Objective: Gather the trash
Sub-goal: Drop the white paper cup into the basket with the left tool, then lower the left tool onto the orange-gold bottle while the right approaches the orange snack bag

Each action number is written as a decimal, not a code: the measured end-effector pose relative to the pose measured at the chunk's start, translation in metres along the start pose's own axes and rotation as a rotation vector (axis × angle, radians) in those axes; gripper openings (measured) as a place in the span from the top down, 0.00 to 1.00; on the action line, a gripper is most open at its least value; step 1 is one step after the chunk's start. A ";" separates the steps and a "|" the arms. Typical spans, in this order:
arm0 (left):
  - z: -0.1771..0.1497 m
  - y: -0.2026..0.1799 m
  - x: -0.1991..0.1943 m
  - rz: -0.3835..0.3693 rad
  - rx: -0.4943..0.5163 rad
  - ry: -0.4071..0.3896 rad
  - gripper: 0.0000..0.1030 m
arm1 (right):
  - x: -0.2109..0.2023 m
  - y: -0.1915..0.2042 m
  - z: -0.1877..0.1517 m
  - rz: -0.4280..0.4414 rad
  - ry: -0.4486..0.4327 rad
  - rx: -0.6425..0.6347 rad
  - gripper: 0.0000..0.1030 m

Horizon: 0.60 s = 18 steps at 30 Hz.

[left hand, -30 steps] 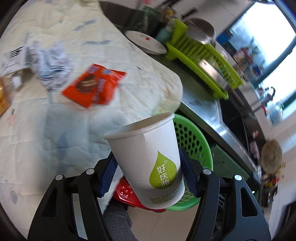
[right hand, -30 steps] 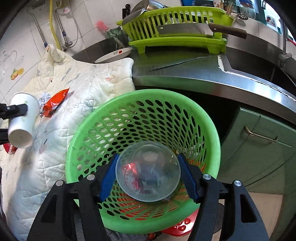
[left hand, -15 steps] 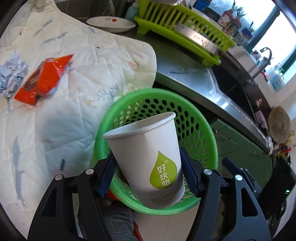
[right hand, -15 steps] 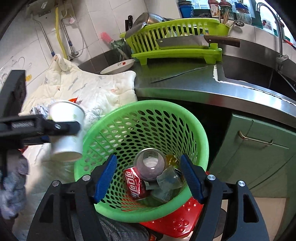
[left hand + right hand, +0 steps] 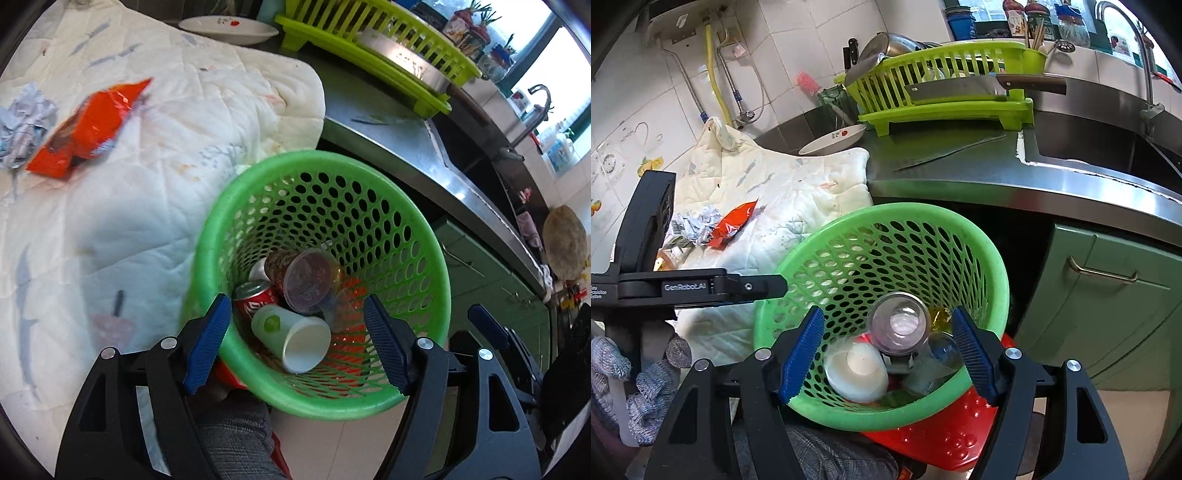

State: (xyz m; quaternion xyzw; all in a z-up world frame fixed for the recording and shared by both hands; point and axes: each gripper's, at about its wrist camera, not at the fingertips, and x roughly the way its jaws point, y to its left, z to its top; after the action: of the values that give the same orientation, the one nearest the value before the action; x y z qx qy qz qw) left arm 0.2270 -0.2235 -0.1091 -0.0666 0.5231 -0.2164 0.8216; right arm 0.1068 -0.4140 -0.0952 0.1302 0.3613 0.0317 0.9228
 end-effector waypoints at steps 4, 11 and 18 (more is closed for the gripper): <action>-0.005 0.009 -0.022 0.015 0.012 -0.037 0.29 | -0.005 0.007 0.002 0.009 -0.007 -0.002 0.33; -0.016 0.035 -0.065 0.056 0.016 -0.101 0.29 | -0.008 0.033 0.007 0.036 -0.012 -0.028 0.32; -0.026 0.076 -0.112 0.119 0.004 -0.167 0.29 | -0.003 0.067 0.015 0.074 -0.007 -0.065 0.32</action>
State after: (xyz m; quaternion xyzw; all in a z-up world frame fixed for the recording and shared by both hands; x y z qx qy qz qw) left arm 0.1857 -0.1051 -0.0531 -0.0519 0.4552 -0.1621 0.8740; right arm 0.1168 -0.3536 -0.0651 0.1134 0.3516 0.0772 0.9260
